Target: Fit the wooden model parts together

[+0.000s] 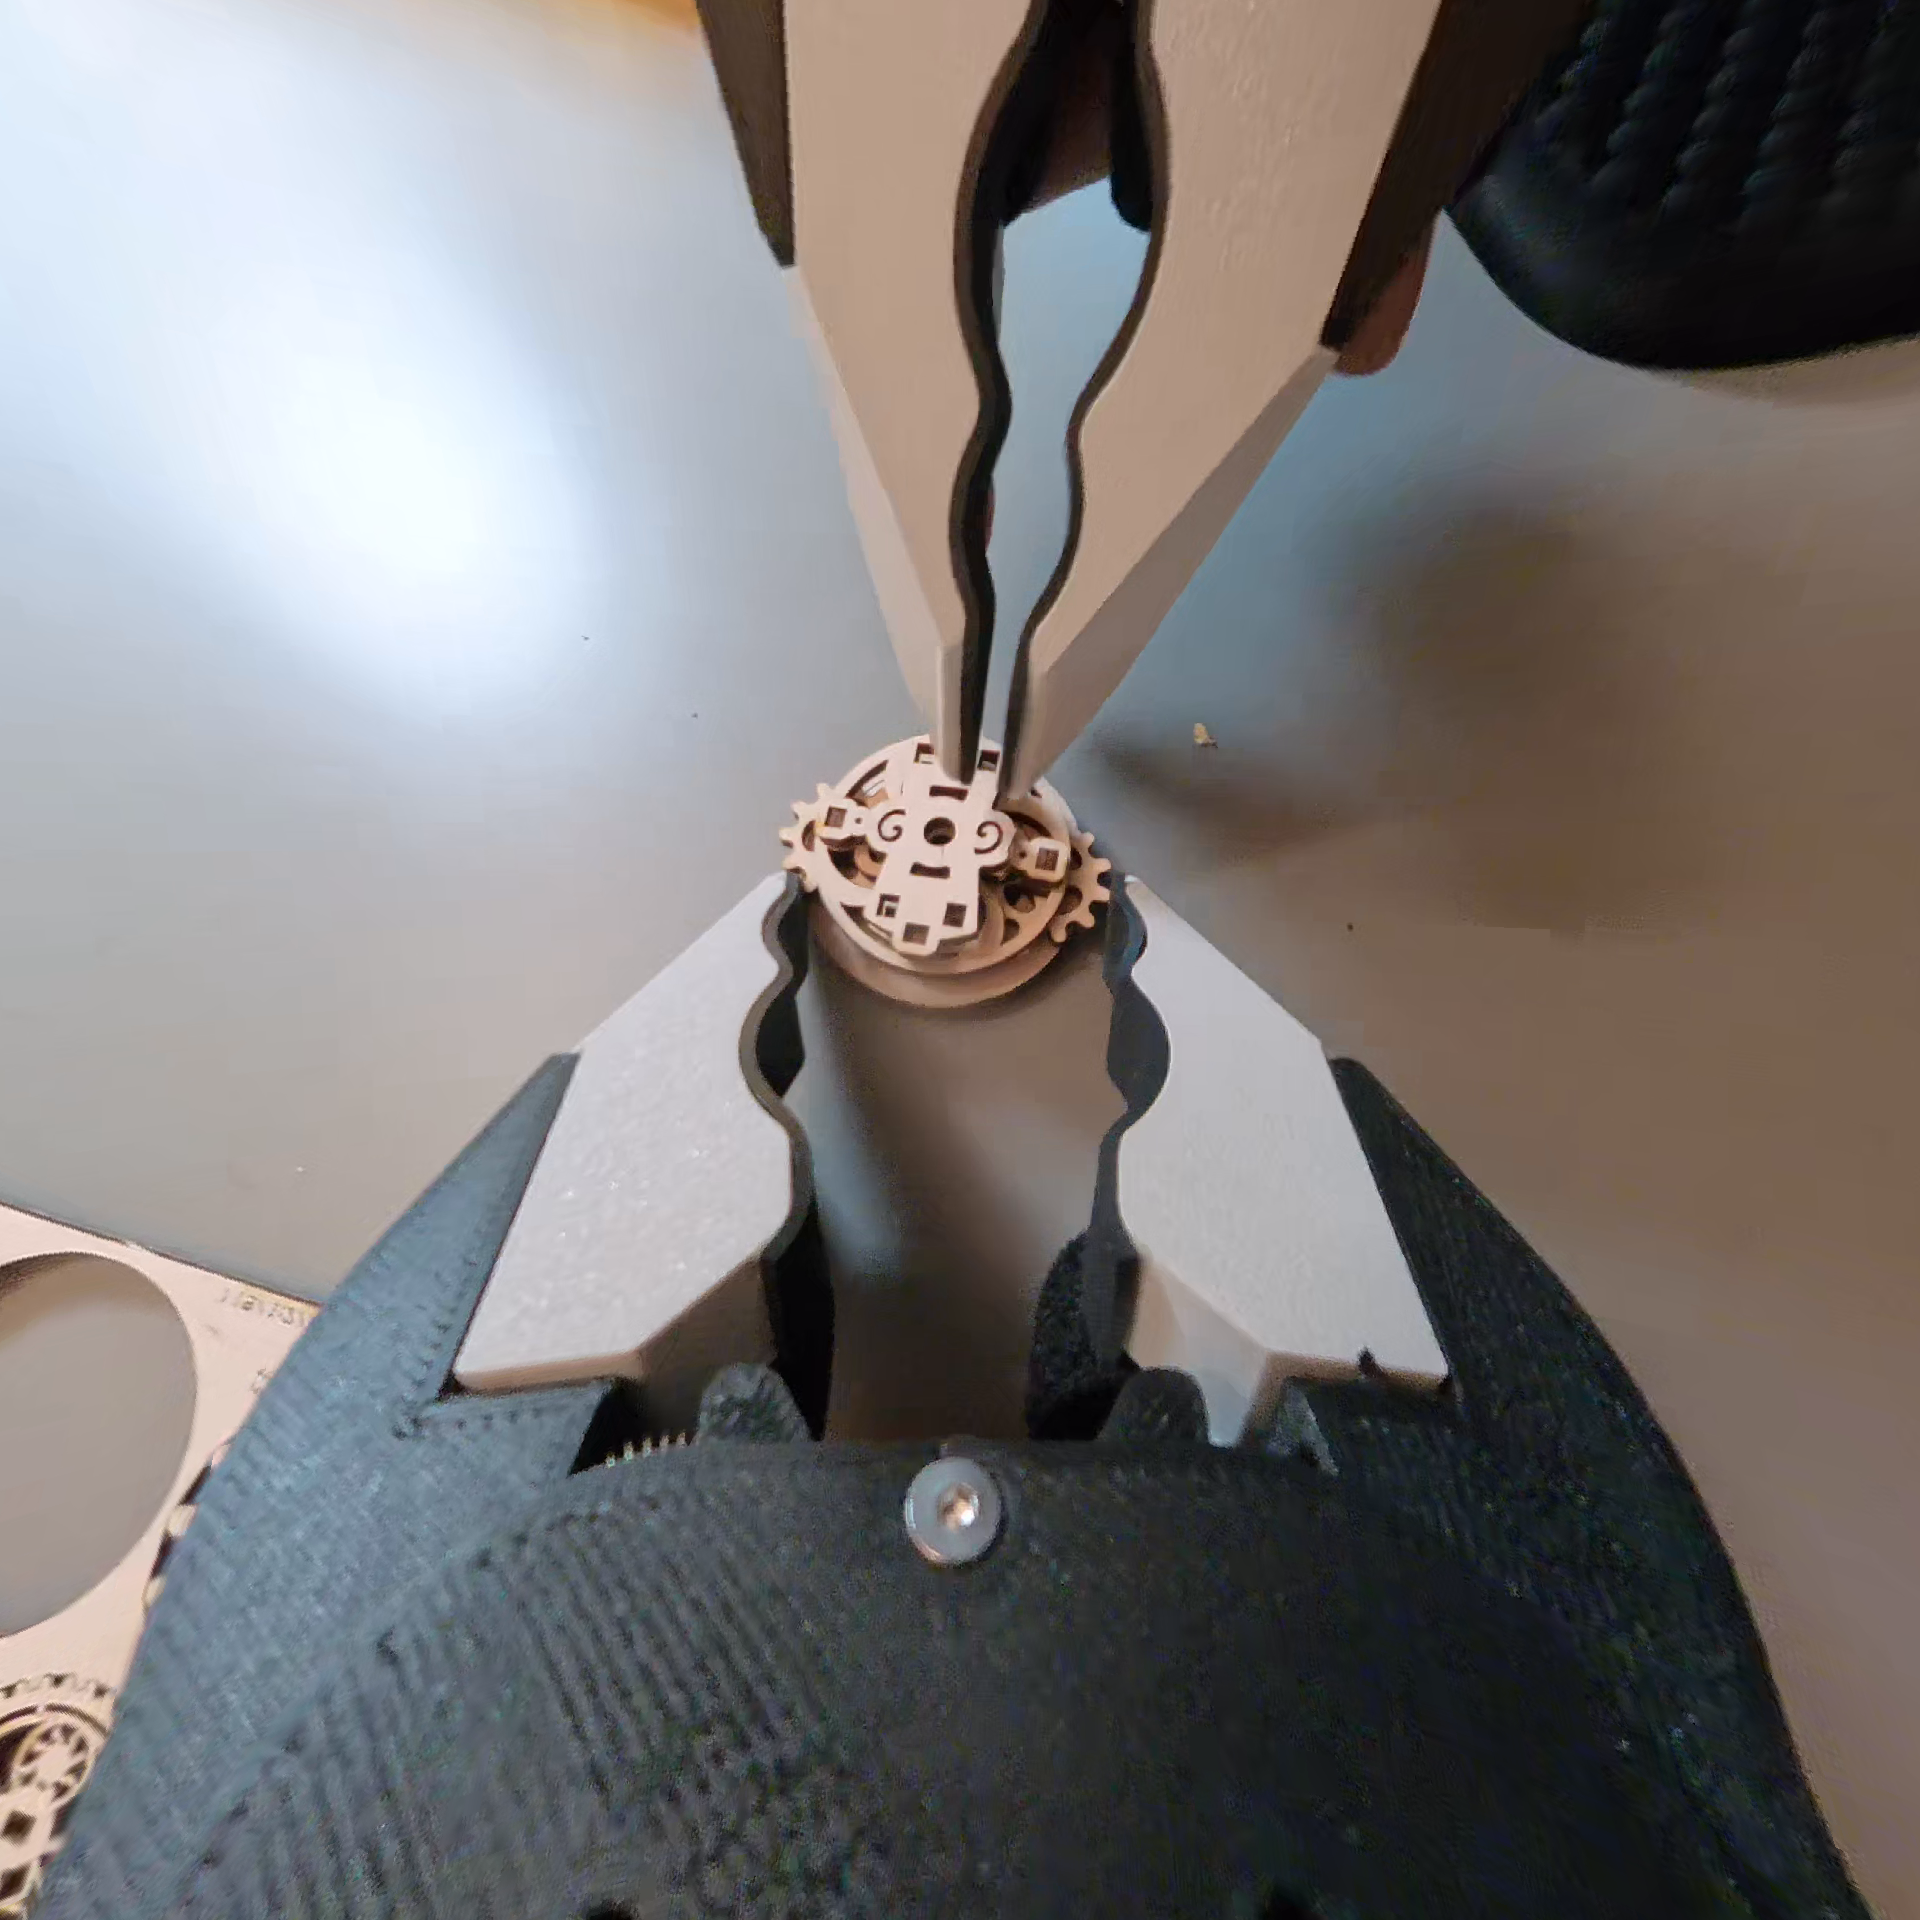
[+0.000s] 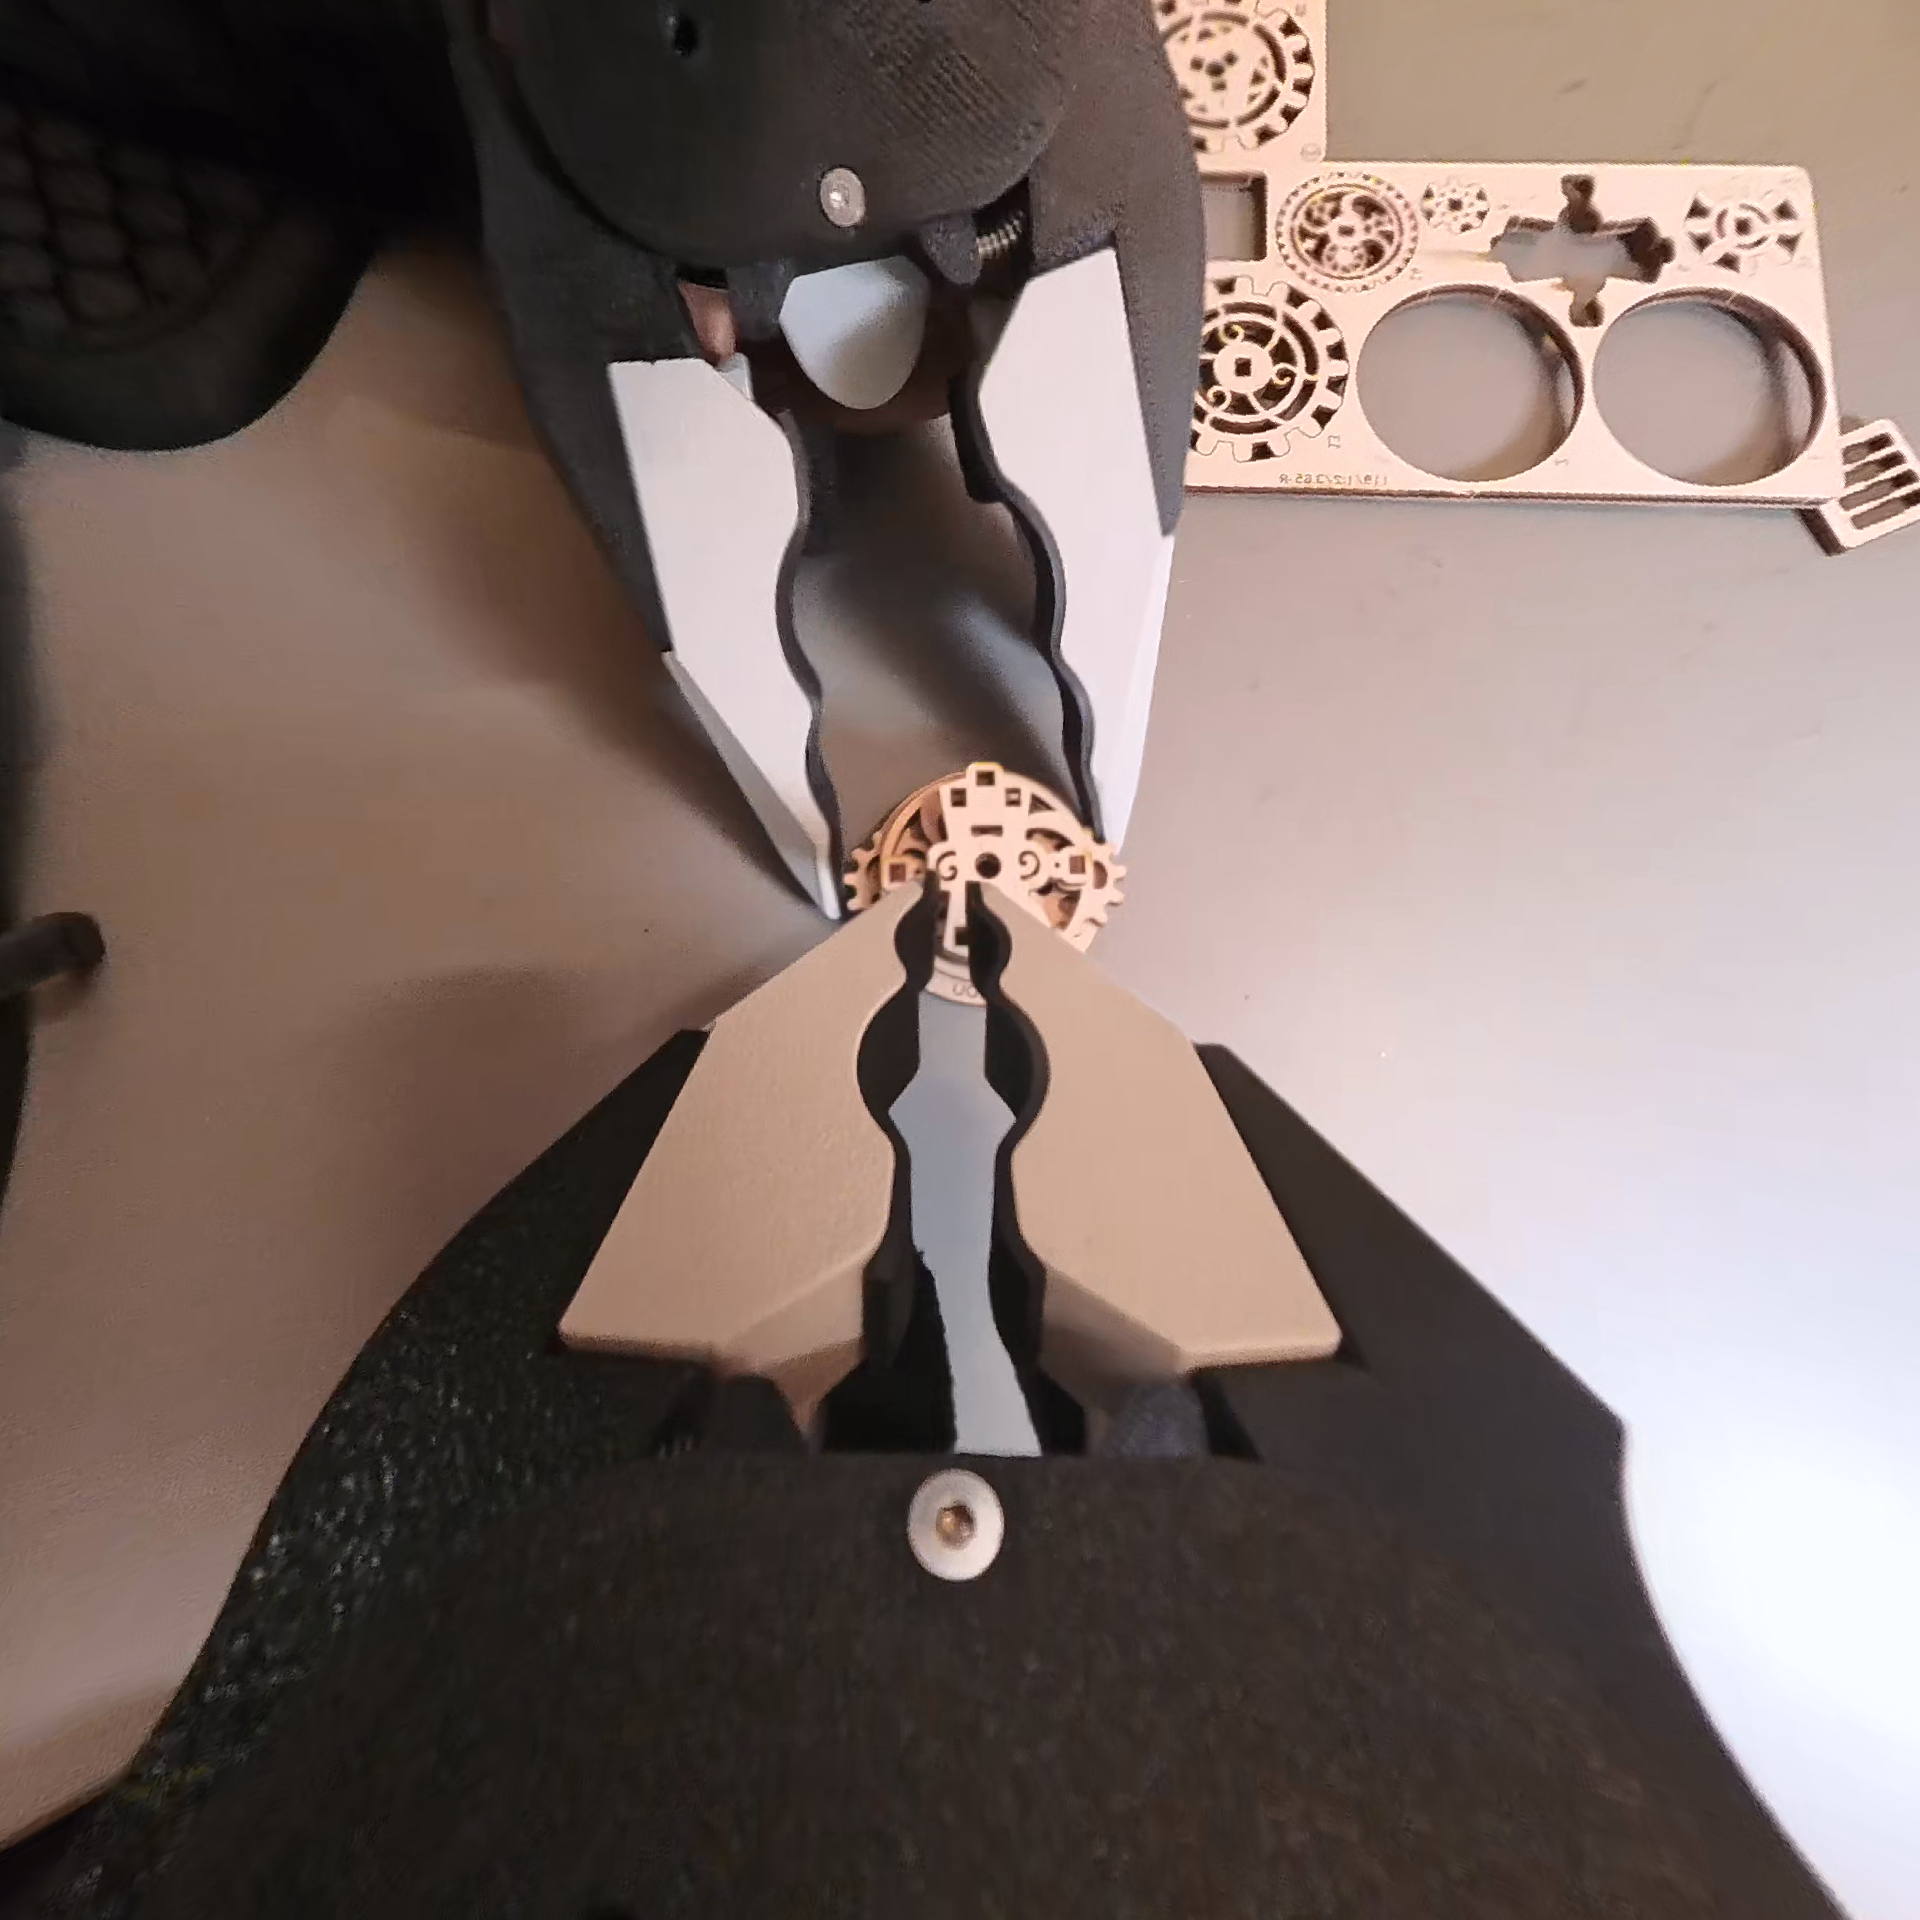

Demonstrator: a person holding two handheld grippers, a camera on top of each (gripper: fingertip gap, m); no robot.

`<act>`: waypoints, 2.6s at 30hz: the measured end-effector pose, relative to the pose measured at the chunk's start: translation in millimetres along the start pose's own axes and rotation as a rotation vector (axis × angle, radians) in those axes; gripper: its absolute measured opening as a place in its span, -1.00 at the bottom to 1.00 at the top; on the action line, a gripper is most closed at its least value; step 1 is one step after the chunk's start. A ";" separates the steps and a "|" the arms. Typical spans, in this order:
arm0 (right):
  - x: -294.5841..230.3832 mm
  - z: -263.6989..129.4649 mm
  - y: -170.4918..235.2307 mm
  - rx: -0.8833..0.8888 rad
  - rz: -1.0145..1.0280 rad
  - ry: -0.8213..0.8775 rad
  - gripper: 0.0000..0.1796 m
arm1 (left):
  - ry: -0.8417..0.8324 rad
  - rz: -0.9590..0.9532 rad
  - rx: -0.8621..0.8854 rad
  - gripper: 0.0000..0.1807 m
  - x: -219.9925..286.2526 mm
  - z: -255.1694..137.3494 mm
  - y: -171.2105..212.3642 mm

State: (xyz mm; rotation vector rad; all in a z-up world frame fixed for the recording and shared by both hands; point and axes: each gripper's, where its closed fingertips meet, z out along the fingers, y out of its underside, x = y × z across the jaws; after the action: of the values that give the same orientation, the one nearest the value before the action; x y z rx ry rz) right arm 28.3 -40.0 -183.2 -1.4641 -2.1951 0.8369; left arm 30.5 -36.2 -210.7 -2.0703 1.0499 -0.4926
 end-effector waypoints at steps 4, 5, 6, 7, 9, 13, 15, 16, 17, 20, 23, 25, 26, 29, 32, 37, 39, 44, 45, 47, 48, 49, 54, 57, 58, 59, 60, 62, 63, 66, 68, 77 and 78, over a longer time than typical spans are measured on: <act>2.6 6.3 1.1 -0.047 0.009 -0.027 -0.98 | -0.003 0.000 0.000 -0.38 0.2 -0.1 0.5; 2.8 6.7 1.2 -0.057 0.018 -0.033 -0.99 | -0.001 -0.003 0.000 -0.38 0.2 -0.1 0.5; 3.7 7.0 1.4 -0.067 0.024 -0.031 -0.99 | 0.000 -0.004 -0.001 -0.38 0.3 -0.1 0.6; 3.9 7.1 1.5 -0.077 0.015 -0.027 -1.00 | 0.001 -0.004 -0.001 -0.38 0.3 0.0 0.6; 3.7 7.2 1.7 -0.106 -0.007 -0.018 -1.00 | 0.001 -0.005 -0.001 -0.38 0.5 0.0 0.7; 3.5 7.4 2.0 -0.147 -0.007 -0.026 -1.00 | 0.003 -0.008 -0.001 -0.37 0.5 0.1 0.7; 3.4 7.6 2.1 -0.168 -0.018 -0.020 -1.00 | 0.004 -0.010 -0.001 -0.37 0.5 0.1 0.7; 3.1 7.7 2.1 -0.174 -0.020 -0.017 -1.00 | 0.004 -0.014 0.000 -0.38 0.6 0.2 0.6; 3.1 7.8 2.1 -0.179 -0.023 -0.014 -1.00 | 0.004 -0.017 0.000 -0.38 0.6 0.2 0.6; 2.9 7.9 2.2 -0.192 -0.032 0.003 -1.00 | 0.002 -0.016 -0.001 -0.37 0.7 0.4 0.6; 3.3 7.6 2.0 -0.181 -0.027 0.031 -1.00 | -0.002 -0.016 -0.001 -0.37 0.8 0.4 0.6; 3.8 7.1 1.8 -0.170 -0.049 0.069 -1.00 | -0.005 -0.020 0.000 -0.37 0.6 0.6 0.5; 4.2 6.7 1.6 -0.169 -0.064 0.093 -1.00 | -0.010 -0.023 -0.001 -0.37 0.1 0.8 0.2; 0.7 5.9 -4.1 -0.138 -0.035 0.093 -1.00 | -0.018 -0.024 -0.002 -0.37 -0.4 1.3 0.0; 2.0 7.8 1.2 -0.185 -0.029 0.084 -1.00 | -0.022 -0.022 -0.002 -0.37 -0.3 1.3 -0.1; 0.8 8.6 1.5 -0.236 -0.031 0.050 -1.00 | -0.024 -0.018 -0.001 -0.37 -0.3 1.3 -0.1; 0.7 8.8 1.8 -0.258 -0.031 0.038 -1.00 | -0.025 -0.017 -0.001 -0.37 -0.3 1.3 -0.1; 0.7 9.3 2.2 -0.277 -0.020 0.022 -1.00 | -0.025 -0.019 -0.001 -0.37 -0.3 1.3 -0.1; 0.8 9.6 2.4 -0.282 -0.021 0.024 -1.00 | -0.025 -0.020 -0.001 -0.37 -0.2 1.3 -0.1; 0.6 9.8 2.5 -0.294 -0.026 0.026 -1.00 | -0.025 -0.020 -0.001 -0.37 -0.3 1.3 -0.1; 0.7 9.9 3.1 -0.300 -0.023 0.026 -1.00 | -0.023 -0.022 -0.001 -0.37 -0.3 1.3 -0.1; 0.6 10.3 2.9 -0.299 -0.020 0.024 -1.00 | -0.022 -0.024 -0.001 -0.37 -0.2 1.2 0.0; 0.6 10.5 2.8 -0.324 -0.024 0.028 -1.00 | -0.020 -0.026 -0.001 -0.37 -0.2 1.2 0.0; 0.6 10.4 2.9 -0.336 -0.023 0.024 -1.00 | -0.022 -0.025 -0.001 -0.37 -0.3 1.2 0.0; 0.7 10.3 2.9 -0.337 -0.023 0.025 -1.00 | -0.023 -0.025 -0.001 -0.37 -0.2 1.2 0.1; 0.6 10.2 2.7 -0.337 -0.023 0.026 -1.00 | -0.024 -0.027 -0.001 -0.37 -0.3 1.1 0.1; 0.7 10.3 2.5 -0.336 -0.025 0.028 -1.00 | -0.026 -0.027 -0.001 -0.37 -0.2 1.1 0.1; 0.7 10.1 2.0 -0.330 -0.030 0.030 -1.00 | -0.028 -0.027 -0.001 -0.37 -0.1 1.0 0.3; 0.8 9.8 2.1 -0.329 -0.028 0.027 -1.00 | -0.029 -0.027 -0.001 -0.37 0.0 0.9 0.4; 1.8 9.9 2.3 -0.321 -0.022 0.025 -1.00 | -0.027 -0.029 -0.001 -0.37 0.0 0.8 0.4; 1.9 9.9 2.5 -0.326 -0.019 0.022 -1.00 | -0.027 -0.029 -0.001 -0.37 0.1 0.9 0.5; 1.6 10.2 3.0 -0.353 -0.042 -0.002 -1.00 | -0.026 -0.030 -0.001 -0.37 0.2 0.9 0.6; 1.6 10.2 2.9 -0.350 -0.040 -0.002 -1.00 | -0.026 -0.031 -0.001 -0.37 0.3 0.9 0.7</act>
State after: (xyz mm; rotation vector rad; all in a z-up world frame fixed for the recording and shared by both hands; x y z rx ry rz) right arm 23.6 -40.4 -192.9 -1.5643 -2.4548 0.4546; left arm 30.9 -36.3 -211.9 -2.0910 1.0048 -0.4801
